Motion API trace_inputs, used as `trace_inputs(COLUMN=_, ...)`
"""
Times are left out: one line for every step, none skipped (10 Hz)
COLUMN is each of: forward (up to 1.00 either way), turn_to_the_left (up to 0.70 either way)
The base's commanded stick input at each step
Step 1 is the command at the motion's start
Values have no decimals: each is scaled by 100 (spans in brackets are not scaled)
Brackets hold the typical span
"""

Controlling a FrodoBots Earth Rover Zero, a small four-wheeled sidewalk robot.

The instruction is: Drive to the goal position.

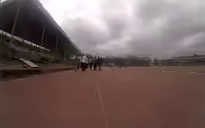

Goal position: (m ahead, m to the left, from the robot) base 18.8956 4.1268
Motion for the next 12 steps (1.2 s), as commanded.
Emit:
trace_inputs(forward=100, turn_to_the_left=0)
trace_inputs(forward=100, turn_to_the_left=0)
trace_inputs(forward=100, turn_to_the_left=0)
trace_inputs(forward=100, turn_to_the_left=0)
trace_inputs(forward=100, turn_to_the_left=0)
trace_inputs(forward=100, turn_to_the_left=0)
trace_inputs(forward=100, turn_to_the_left=0)
trace_inputs(forward=100, turn_to_the_left=0)
trace_inputs(forward=100, turn_to_the_left=0)
trace_inputs(forward=100, turn_to_the_left=0)
trace_inputs(forward=100, turn_to_the_left=0)
trace_inputs(forward=100, turn_to_the_left=0)
